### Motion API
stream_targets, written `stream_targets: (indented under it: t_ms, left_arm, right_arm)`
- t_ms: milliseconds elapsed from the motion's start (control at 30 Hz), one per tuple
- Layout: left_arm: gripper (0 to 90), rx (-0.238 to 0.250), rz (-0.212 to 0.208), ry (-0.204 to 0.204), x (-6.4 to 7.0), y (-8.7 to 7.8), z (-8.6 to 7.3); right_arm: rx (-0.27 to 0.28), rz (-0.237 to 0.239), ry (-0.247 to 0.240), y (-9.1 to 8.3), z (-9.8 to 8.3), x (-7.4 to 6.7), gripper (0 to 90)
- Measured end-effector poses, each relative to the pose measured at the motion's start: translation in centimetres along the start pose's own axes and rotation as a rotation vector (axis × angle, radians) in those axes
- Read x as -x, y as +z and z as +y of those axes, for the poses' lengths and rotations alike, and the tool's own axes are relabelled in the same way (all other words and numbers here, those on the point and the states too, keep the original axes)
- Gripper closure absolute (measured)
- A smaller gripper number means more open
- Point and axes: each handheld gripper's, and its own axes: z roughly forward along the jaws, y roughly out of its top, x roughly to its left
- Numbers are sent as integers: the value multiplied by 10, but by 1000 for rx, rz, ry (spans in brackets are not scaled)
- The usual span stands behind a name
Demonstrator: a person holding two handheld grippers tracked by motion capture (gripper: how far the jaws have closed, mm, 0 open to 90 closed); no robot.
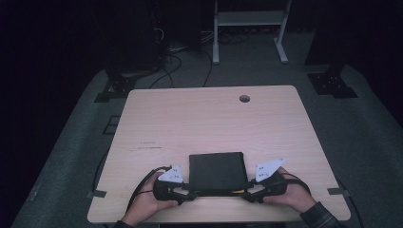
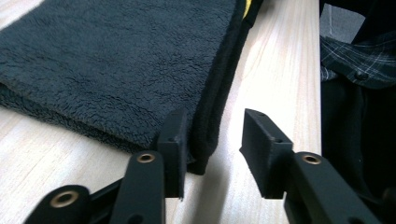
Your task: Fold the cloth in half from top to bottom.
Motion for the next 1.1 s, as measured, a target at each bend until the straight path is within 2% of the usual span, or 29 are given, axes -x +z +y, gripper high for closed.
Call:
stream_targets:
  t_ms: [167, 267, 467, 633, 767, 833, 967, 1100]
  left_arm:
    - [531, 42, 48, -34, -3, -14, -6]
    - [450, 53, 91, -53, -6, -21, -9]
    - [244, 79, 229, -106, -16, -33, -16]
    - [143, 74, 317, -144, -24, -42, -23]
    - [97, 47, 382, -158, -28, -47, -31]
    - [87, 25, 400, -167, -30, -50, -36]
    - [72, -15, 443, -189, -34, -56, -48]
    - [72, -34, 471, -208, -37, -61, -59]
  right_arm:
    - [56, -93, 36, -19, -12, 7, 487]
    - [80, -157, 62, -27, -17, 11, 401]
    - [86, -308, 128, -39, -33, 24, 236]
    - [95, -381, 185, -54, -50, 32, 211]
    - [86, -440, 230, -64, -65, 35, 202]
    - [72, -473, 246, -68, -73, 36, 193]
    - [36, -498, 284, -69, -84, 38, 176]
    - [7, -524, 295, -68, -88, 40, 169]
